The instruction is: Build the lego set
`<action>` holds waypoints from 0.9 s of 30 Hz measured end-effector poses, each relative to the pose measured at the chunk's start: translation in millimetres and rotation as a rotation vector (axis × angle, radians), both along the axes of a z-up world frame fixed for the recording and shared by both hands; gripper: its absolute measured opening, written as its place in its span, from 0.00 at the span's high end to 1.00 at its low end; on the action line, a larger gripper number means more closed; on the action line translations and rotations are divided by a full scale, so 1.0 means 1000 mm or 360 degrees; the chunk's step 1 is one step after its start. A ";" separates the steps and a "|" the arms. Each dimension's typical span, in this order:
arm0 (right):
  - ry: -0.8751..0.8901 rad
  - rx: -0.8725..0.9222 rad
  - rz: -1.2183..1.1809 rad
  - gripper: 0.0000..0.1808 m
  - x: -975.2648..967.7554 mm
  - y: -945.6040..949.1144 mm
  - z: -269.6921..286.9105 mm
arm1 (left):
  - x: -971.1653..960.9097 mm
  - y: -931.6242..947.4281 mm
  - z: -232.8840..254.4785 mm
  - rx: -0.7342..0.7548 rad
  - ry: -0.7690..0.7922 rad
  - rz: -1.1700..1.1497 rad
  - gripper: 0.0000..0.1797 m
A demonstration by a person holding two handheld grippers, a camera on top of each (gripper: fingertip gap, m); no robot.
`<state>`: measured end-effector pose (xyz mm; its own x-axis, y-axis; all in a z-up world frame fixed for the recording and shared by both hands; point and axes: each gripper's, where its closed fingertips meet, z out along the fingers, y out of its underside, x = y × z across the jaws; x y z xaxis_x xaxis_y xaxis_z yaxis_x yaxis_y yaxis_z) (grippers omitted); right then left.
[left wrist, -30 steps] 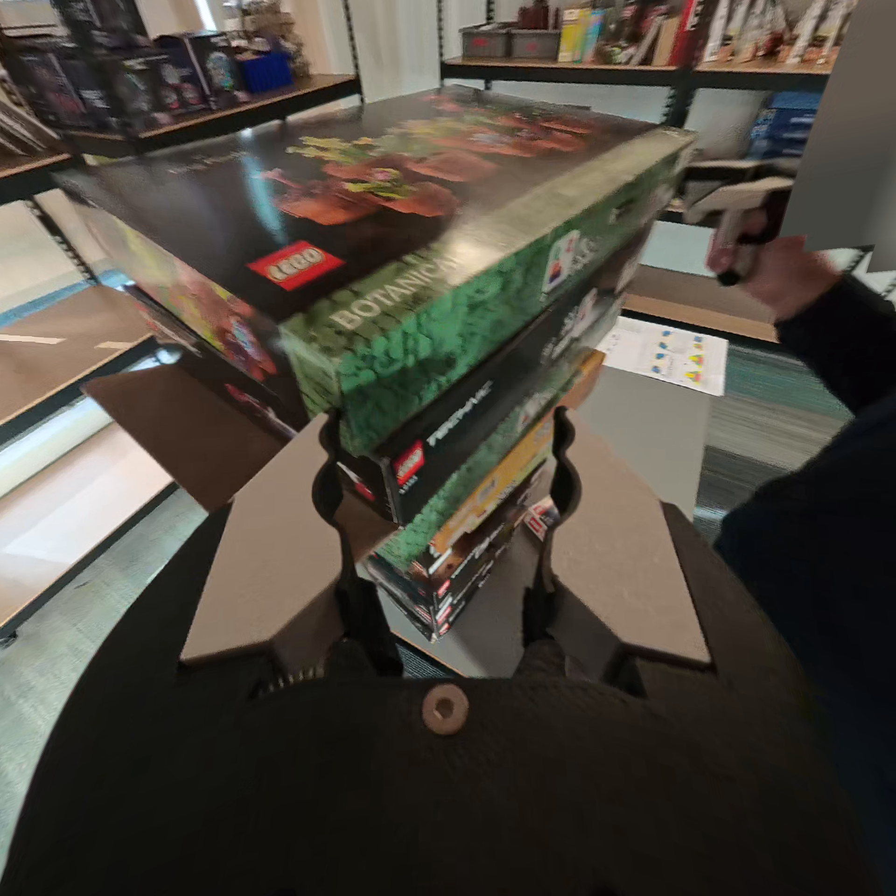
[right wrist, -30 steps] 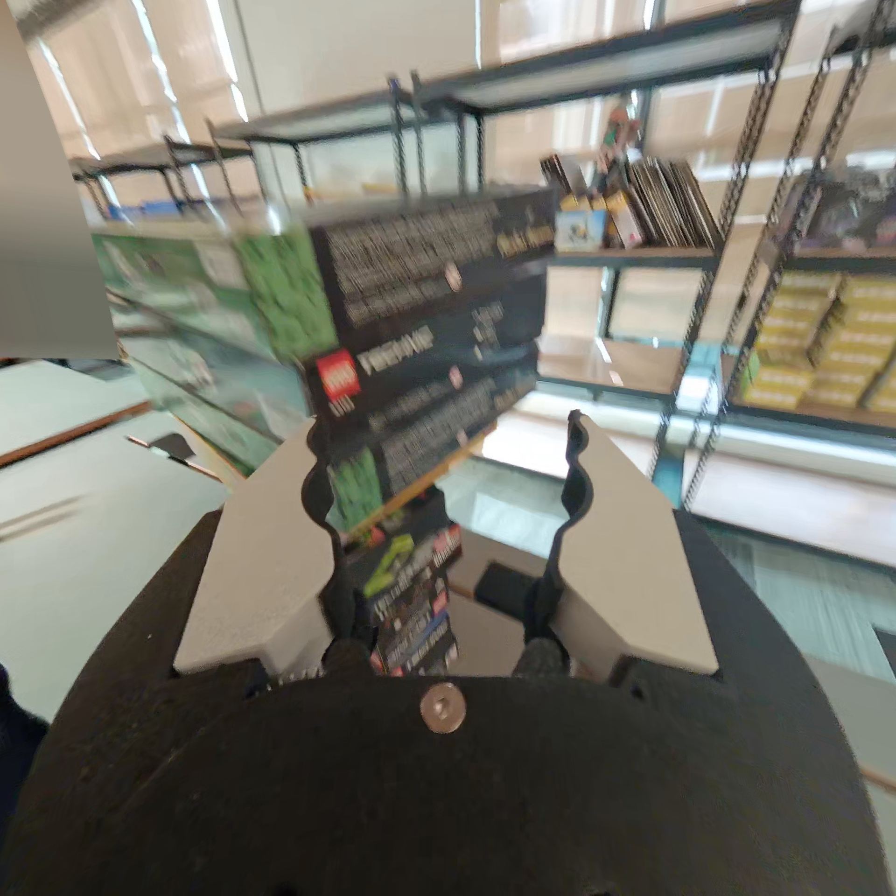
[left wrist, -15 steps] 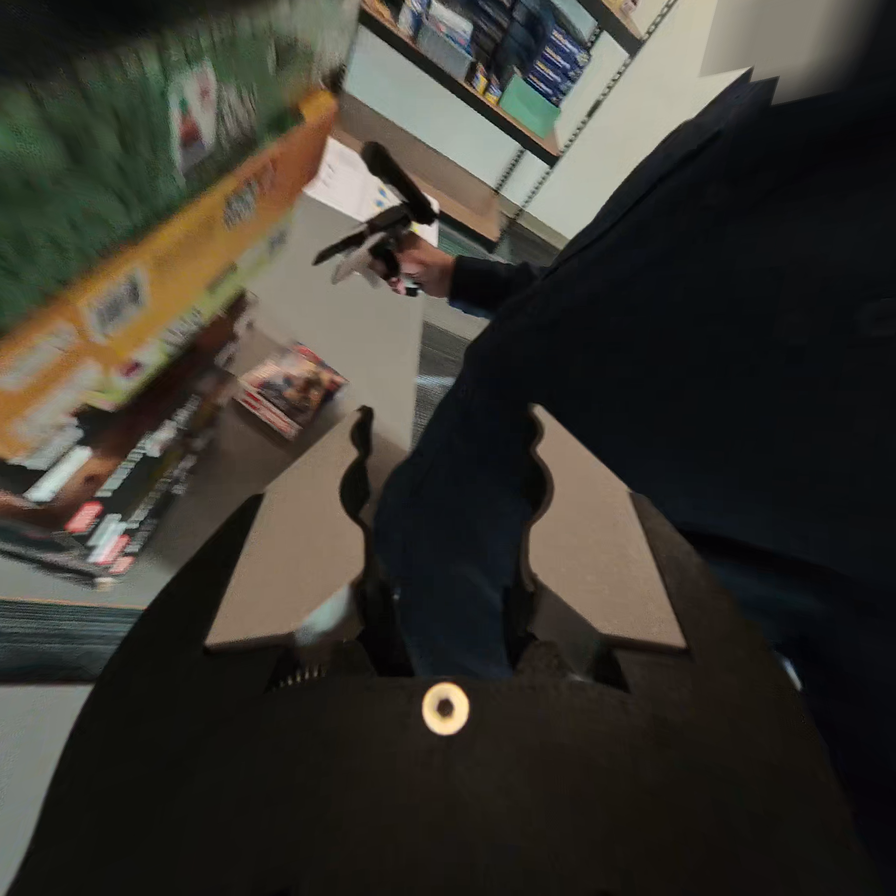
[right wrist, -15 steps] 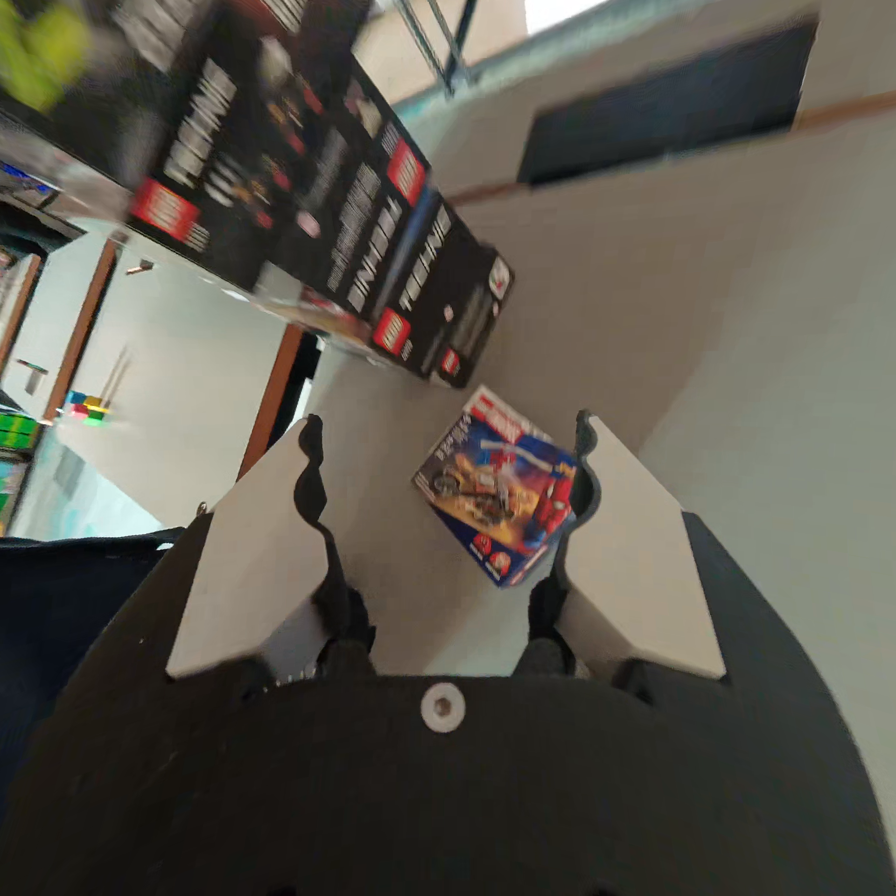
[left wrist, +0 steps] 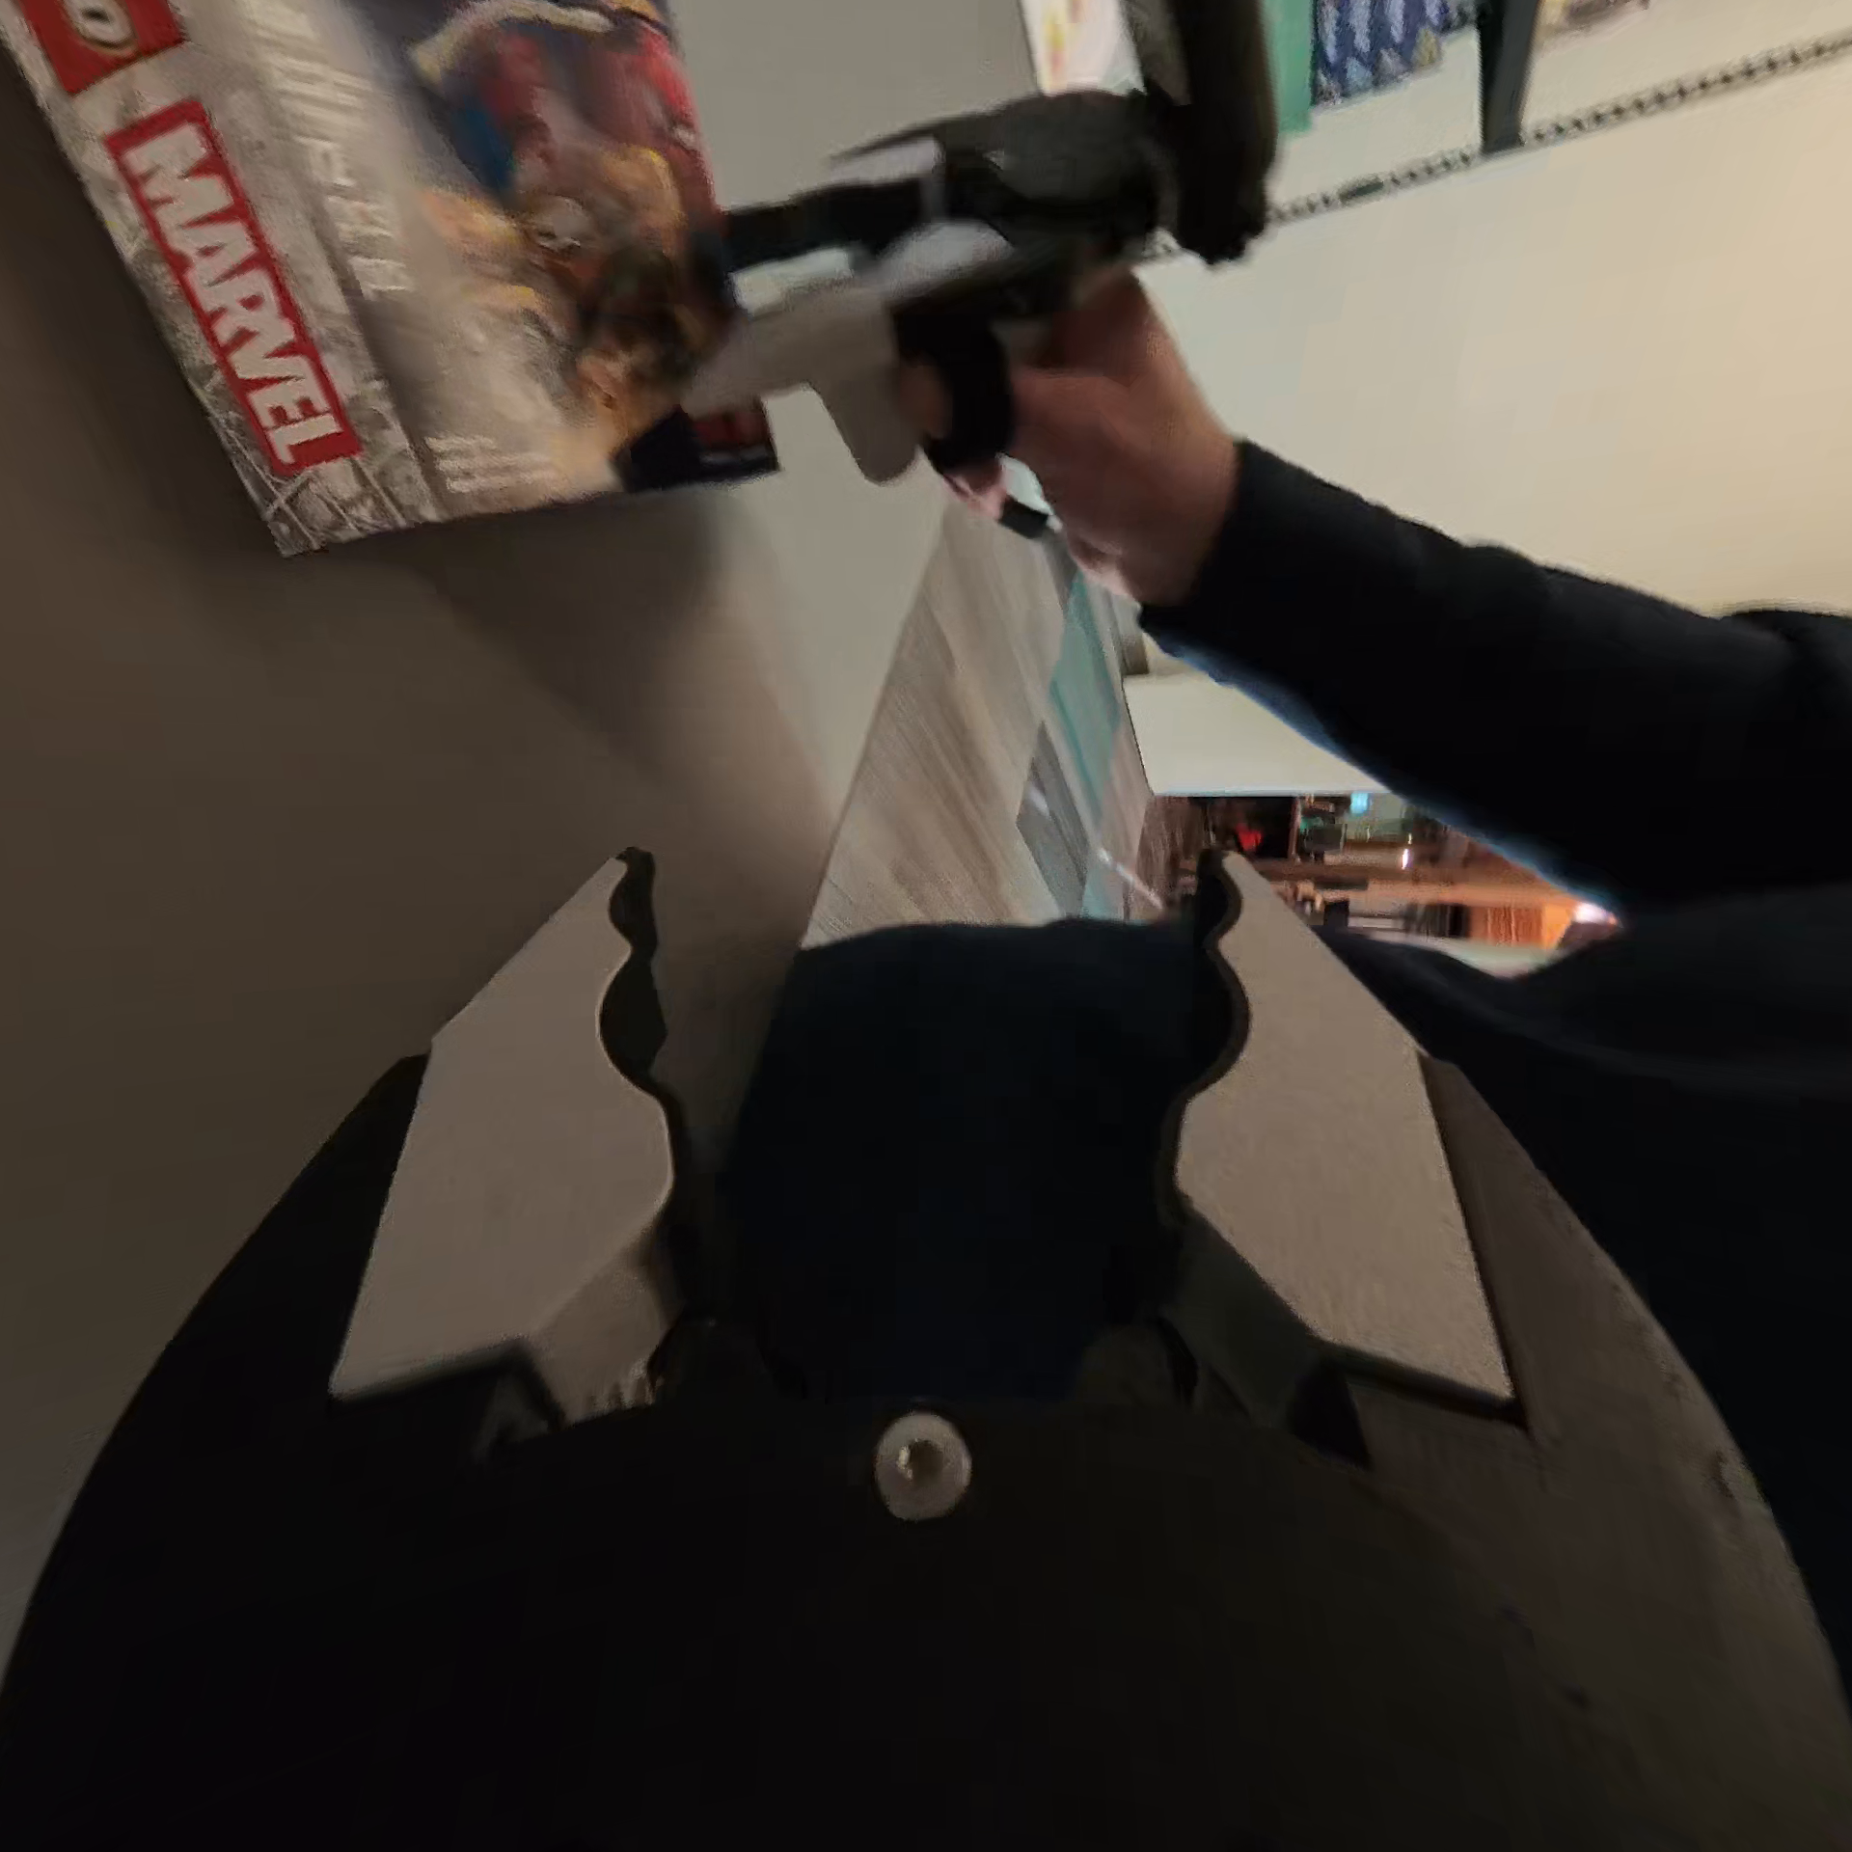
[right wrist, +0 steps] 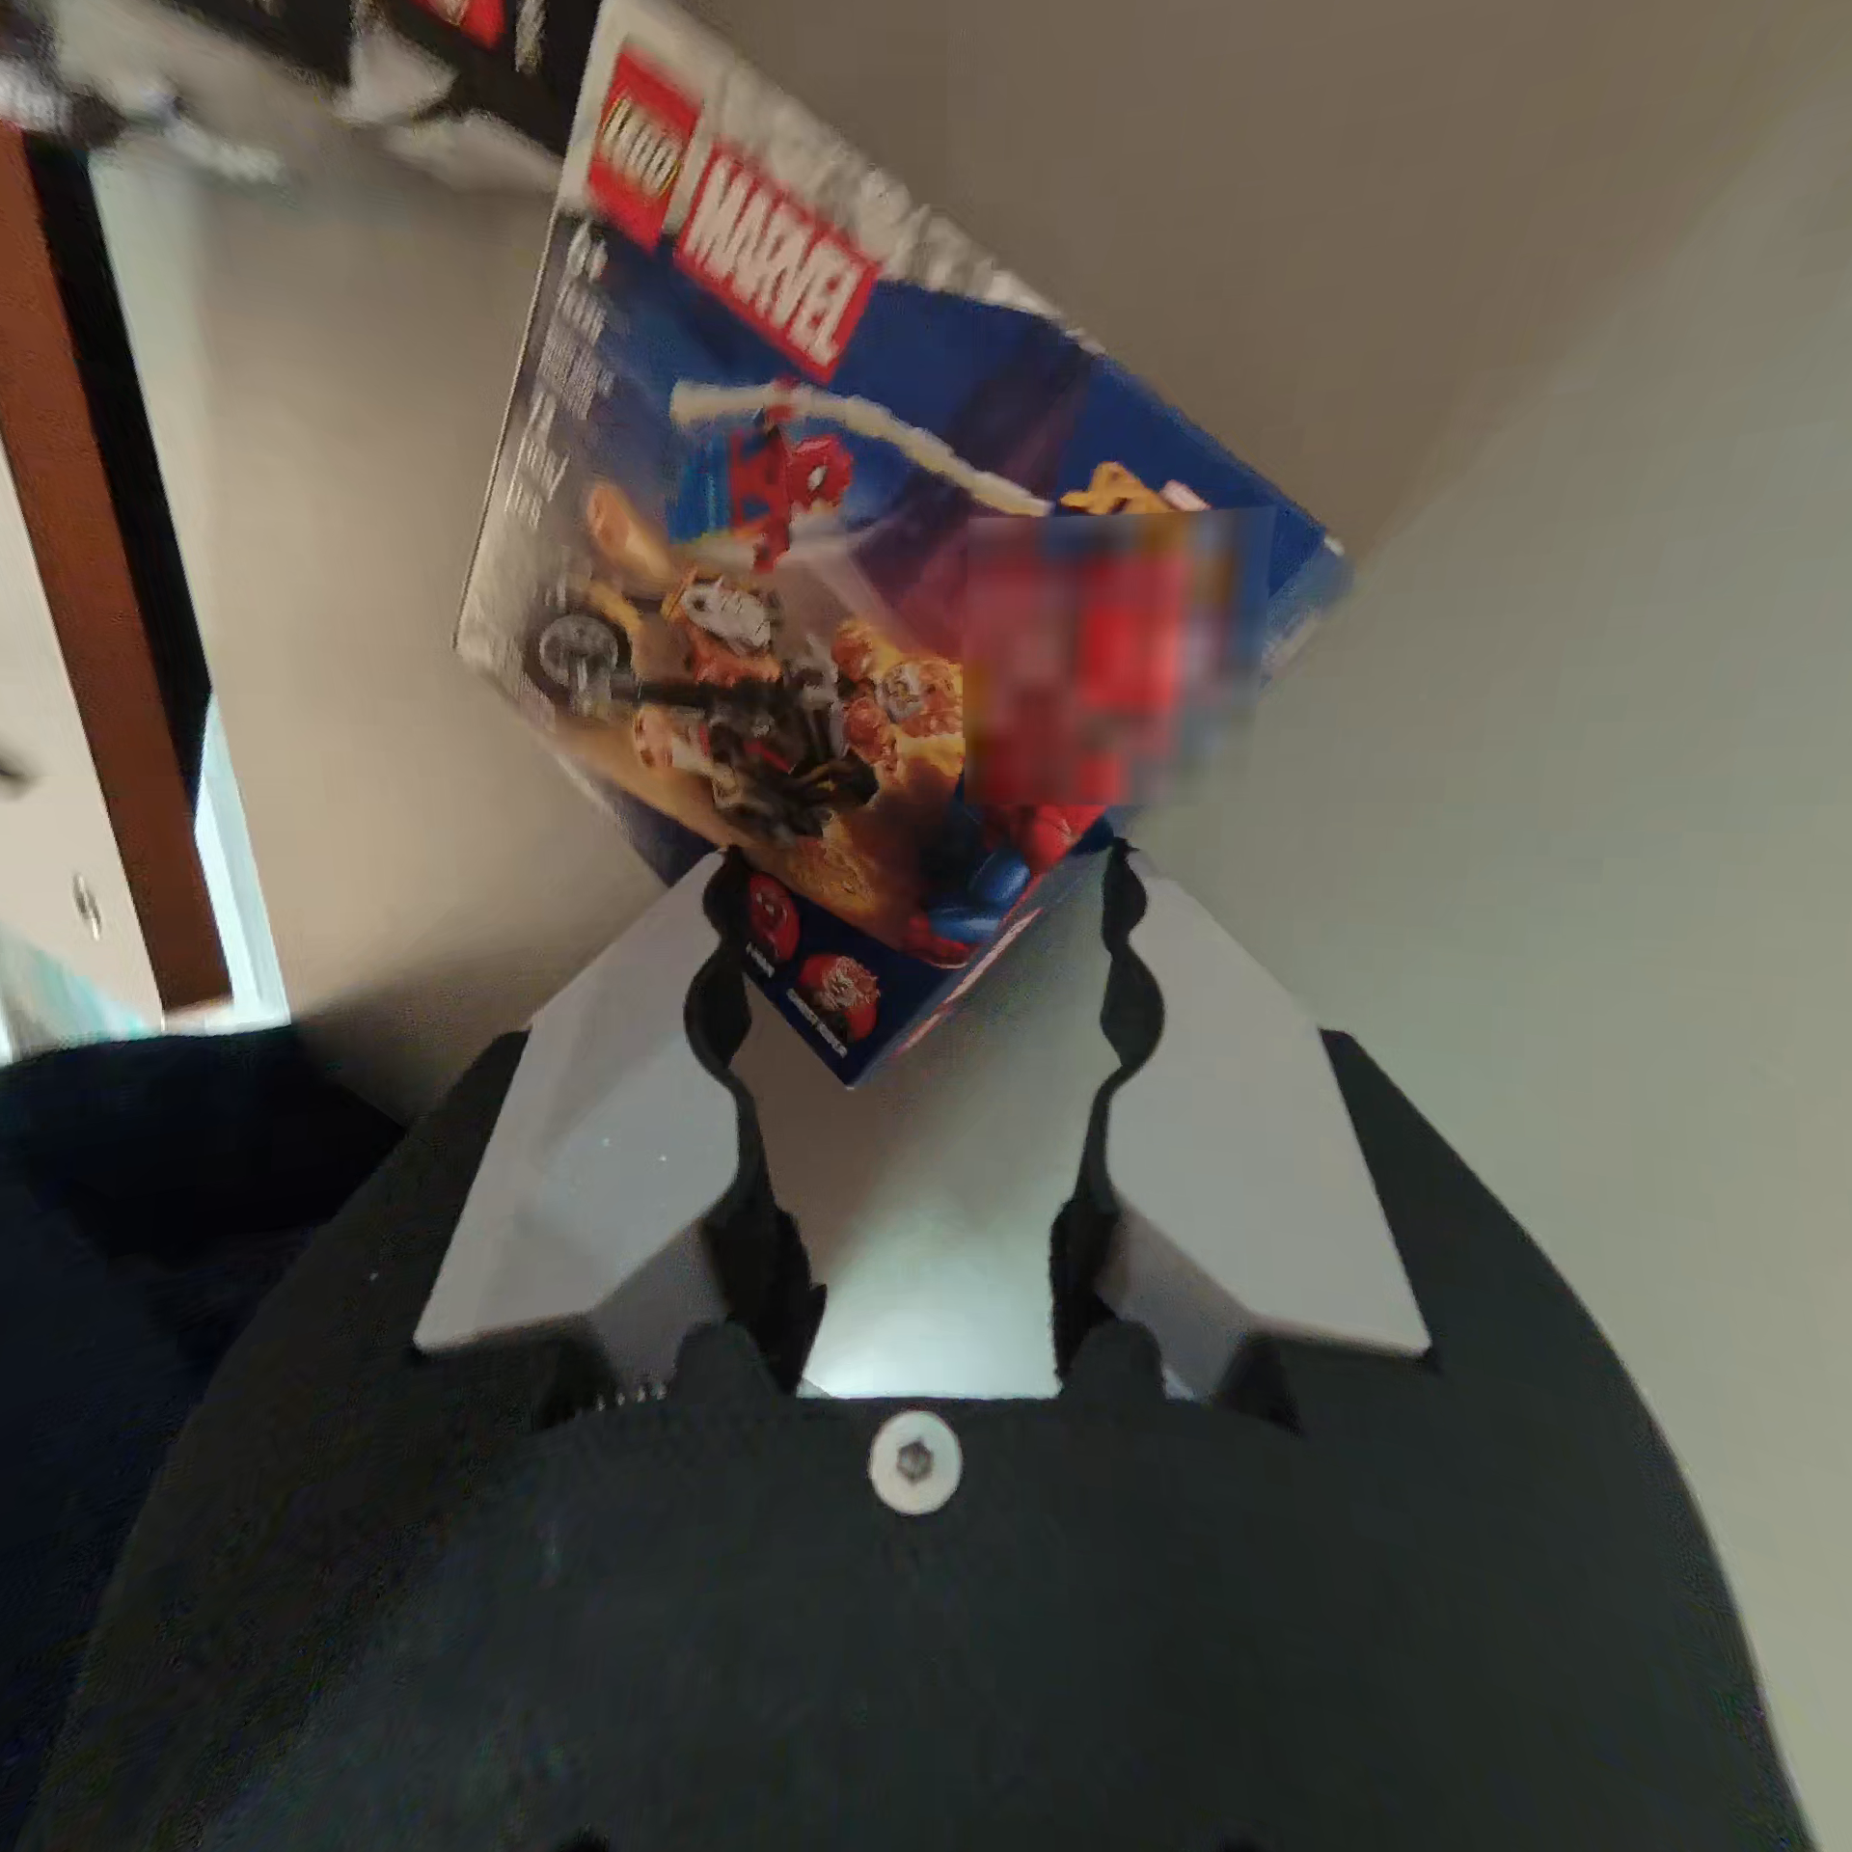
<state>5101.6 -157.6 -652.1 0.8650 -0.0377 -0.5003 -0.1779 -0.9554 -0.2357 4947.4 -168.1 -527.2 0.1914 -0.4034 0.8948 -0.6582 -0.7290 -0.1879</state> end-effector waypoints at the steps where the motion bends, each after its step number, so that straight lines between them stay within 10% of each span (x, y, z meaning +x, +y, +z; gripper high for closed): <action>1: 0.0026 0.0003 0.0031 0.61 -0.007 0.000 -0.001 | 0.007 0.003 -0.018 0.0003 0.0062 0.0051 0.39; 11: 0.0188 -0.0069 0.0260 0.60 -0.064 -0.020 -0.004 | 0.018 -0.006 -0.104 -0.0040 0.0461 0.0157 0.29; 18: 0.0406 -0.0090 0.0150 0.55 -0.076 -0.020 0.002 | -0.005 -0.044 -0.110 -0.0313 0.0467 0.0097 0.48; 27: 0.0390 -0.0037 0.0167 0.55 -0.084 -0.019 0.003 | -0.007 -0.068 -0.106 -0.0162 0.0440 0.0045 0.43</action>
